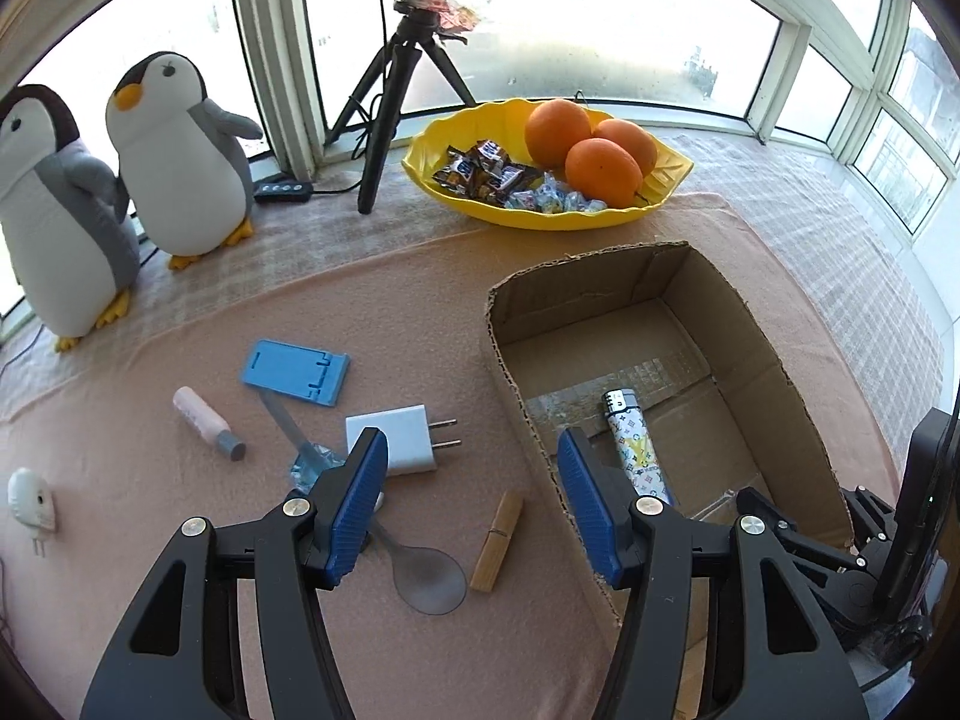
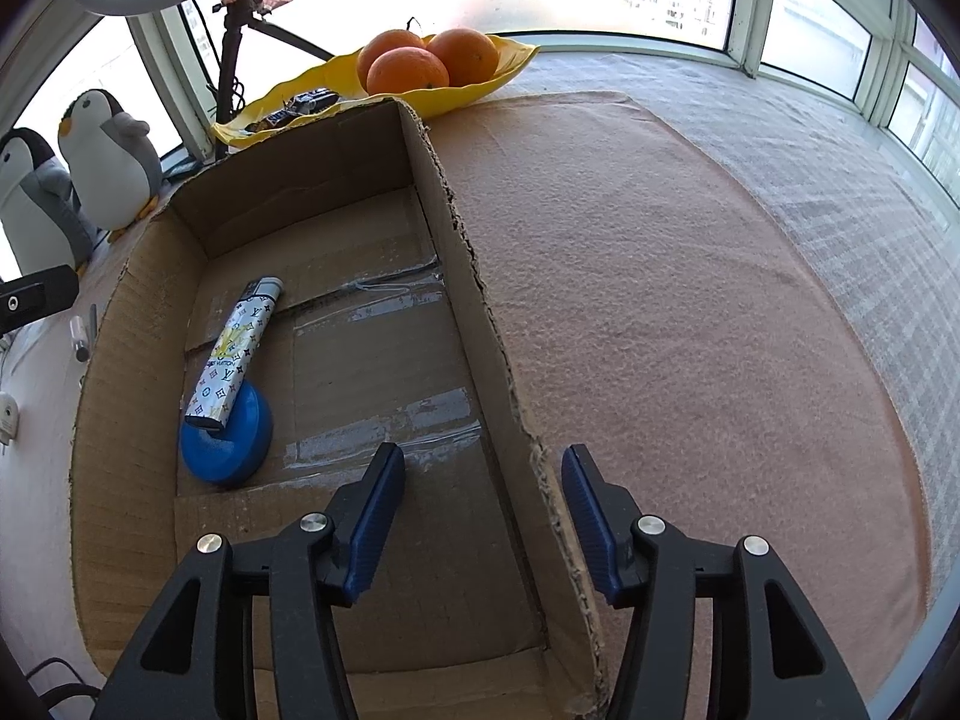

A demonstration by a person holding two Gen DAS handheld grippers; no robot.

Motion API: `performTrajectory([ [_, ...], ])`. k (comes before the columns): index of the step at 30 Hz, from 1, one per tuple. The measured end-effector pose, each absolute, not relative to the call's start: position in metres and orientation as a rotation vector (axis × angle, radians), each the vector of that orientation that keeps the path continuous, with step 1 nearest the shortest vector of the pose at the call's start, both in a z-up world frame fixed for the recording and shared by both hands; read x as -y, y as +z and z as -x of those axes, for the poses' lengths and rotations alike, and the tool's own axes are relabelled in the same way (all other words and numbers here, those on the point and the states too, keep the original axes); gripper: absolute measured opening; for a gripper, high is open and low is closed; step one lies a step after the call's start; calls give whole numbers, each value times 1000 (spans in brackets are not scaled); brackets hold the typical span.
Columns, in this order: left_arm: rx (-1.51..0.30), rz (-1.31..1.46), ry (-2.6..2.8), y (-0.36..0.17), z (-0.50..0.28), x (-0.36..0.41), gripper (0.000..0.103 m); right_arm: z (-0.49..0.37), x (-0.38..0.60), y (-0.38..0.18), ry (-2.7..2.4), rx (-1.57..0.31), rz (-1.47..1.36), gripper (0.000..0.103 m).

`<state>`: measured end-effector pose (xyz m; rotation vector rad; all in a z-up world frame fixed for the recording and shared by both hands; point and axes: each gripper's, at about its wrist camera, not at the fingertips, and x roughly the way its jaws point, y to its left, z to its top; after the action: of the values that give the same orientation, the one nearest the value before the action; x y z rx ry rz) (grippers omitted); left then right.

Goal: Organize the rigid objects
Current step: 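Move the left tool to the white lotion bottle and grasp it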

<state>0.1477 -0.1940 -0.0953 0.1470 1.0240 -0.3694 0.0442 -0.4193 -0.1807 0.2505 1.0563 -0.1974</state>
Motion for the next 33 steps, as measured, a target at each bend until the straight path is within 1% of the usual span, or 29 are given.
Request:
performTrajectory([
  [13, -1105, 48, -90, -123, -202, 84, 59, -45, 418, -181, -194, -1061, -246, 51],
  [17, -1144, 130, -43, -130, -221, 56, 59, -45, 418, -181, -195, -1061, -247, 53],
  [25, -1205, 221, 13, -152, -247, 37, 58, -46, 418, -180, -196, -1061, -247, 54],
  [33, -1219, 187, 52, -170, -253, 47, 58, -46, 418, -181, -197, -1061, -247, 55],
])
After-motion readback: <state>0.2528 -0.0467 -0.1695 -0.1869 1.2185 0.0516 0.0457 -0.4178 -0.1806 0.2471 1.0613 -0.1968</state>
